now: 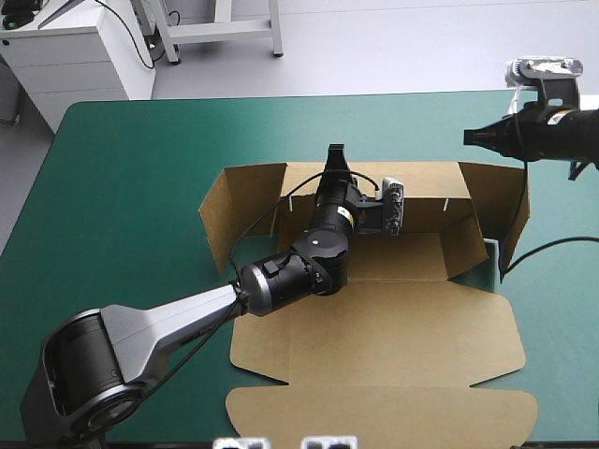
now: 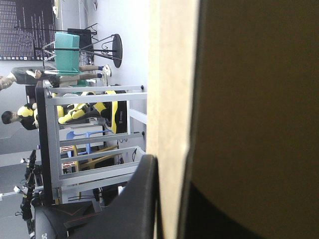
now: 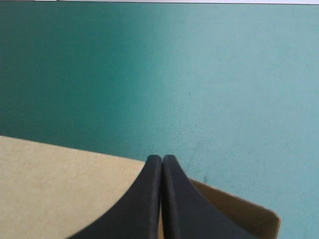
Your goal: Fold the box
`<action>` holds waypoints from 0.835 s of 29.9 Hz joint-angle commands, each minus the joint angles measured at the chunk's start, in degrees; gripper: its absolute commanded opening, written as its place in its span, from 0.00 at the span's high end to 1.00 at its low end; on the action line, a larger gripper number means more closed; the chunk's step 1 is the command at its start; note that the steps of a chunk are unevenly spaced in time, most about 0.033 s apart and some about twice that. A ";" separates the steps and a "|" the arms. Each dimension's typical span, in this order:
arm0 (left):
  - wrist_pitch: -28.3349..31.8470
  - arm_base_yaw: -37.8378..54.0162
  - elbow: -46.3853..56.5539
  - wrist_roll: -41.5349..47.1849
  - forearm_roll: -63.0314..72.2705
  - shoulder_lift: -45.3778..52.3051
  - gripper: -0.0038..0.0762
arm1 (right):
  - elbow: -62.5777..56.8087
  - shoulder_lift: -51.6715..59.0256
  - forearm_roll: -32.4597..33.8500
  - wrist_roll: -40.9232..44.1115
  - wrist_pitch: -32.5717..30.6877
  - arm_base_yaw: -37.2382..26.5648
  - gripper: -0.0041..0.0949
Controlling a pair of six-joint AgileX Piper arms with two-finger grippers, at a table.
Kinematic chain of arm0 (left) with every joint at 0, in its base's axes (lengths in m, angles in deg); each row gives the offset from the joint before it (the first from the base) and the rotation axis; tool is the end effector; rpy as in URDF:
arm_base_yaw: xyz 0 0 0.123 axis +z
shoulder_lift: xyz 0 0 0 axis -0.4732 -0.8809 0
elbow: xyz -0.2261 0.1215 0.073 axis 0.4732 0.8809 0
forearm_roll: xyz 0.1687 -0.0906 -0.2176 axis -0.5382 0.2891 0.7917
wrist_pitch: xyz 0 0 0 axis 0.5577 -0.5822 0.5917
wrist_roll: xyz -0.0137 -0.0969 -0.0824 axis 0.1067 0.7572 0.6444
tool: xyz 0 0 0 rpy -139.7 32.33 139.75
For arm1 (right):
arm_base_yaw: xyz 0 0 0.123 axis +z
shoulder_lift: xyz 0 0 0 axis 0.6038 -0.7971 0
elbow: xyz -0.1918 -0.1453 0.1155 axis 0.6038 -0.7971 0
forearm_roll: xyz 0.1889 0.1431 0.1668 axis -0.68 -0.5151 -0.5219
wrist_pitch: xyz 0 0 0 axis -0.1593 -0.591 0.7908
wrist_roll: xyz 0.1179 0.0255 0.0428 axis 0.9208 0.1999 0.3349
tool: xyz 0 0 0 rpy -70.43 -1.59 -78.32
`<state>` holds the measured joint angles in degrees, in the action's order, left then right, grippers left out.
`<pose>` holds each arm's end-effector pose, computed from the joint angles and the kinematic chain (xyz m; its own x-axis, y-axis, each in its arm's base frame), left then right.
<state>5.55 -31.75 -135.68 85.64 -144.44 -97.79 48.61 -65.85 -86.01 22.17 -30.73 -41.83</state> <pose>0.3075 -0.3718 0.2596 0.2240 0.9670 -0.1216 0.4367 0.0119 0.8996 0.3781 0.0020 0.3985 -0.6424 0.0161 -0.7662 -0.1400 0.9805 0.1380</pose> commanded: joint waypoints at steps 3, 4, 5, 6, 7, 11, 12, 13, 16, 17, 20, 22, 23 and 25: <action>2.14 -0.53 -0.76 1.34 0.40 2.52 0.96 | 5.58 -5.20 -0.18 -0.51 0.89 0.15 0.98; 2.14 -0.53 -0.76 1.34 0.40 2.52 0.96 | 5.58 -6.28 -0.18 -0.51 0.89 0.15 0.98; 2.14 -0.53 -0.76 1.34 0.40 2.52 0.96 | 5.58 -7.10 -0.18 -0.51 0.79 0.15 0.98; 2.14 -0.53 -0.76 1.34 0.40 2.52 0.96 | 5.58 -8.21 0.08 -0.39 0.67 0.15 0.98; 2.14 -0.53 -0.76 1.34 0.40 2.52 0.96 | 5.58 -9.04 0.70 -0.09 0.53 0.15 0.98; 2.14 -0.53 -0.76 1.34 0.40 2.52 0.96 | 5.63 -10.81 2.30 0.31 -1.63 0.15 0.98; 2.14 -0.53 -0.76 1.34 0.40 2.52 0.96 | 5.63 -10.94 2.89 0.20 -2.30 0.15 0.98; 2.14 -0.53 -0.76 1.34 0.40 2.52 0.96 | 5.63 -10.94 3.50 0.11 -2.83 0.15 0.98; 1.67 -0.53 -0.76 1.34 0.40 2.52 0.96 | 5.63 -10.94 5.74 0.11 -4.59 0.15 0.98; 1.58 -0.53 -0.76 1.34 0.40 2.52 0.96 | 5.63 -10.94 6.32 -0.02 -5.63 0.15 0.98; 0.67 -0.53 -0.76 2.62 0.40 2.52 0.96 | 5.38 -10.94 7.24 -0.36 -8.25 0.15 0.98; 0.22 -0.53 -0.76 3.02 0.40 2.52 0.96 | 5.38 -10.73 6.82 -0.32 -9.34 0.15 0.98; 0.10 -0.53 -0.76 3.02 0.40 2.52 0.96 | 5.38 -10.58 6.34 -0.43 -9.77 0.15 0.98; 0.10 -0.53 -0.76 3.02 0.40 2.52 0.96 | 5.38 -10.08 5.73 -0.95 -11.28 0.15 0.98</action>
<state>5.51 -31.82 -135.57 86.86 -144.77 -97.79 52.40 -79.20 -79.32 22.35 -39.37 -41.82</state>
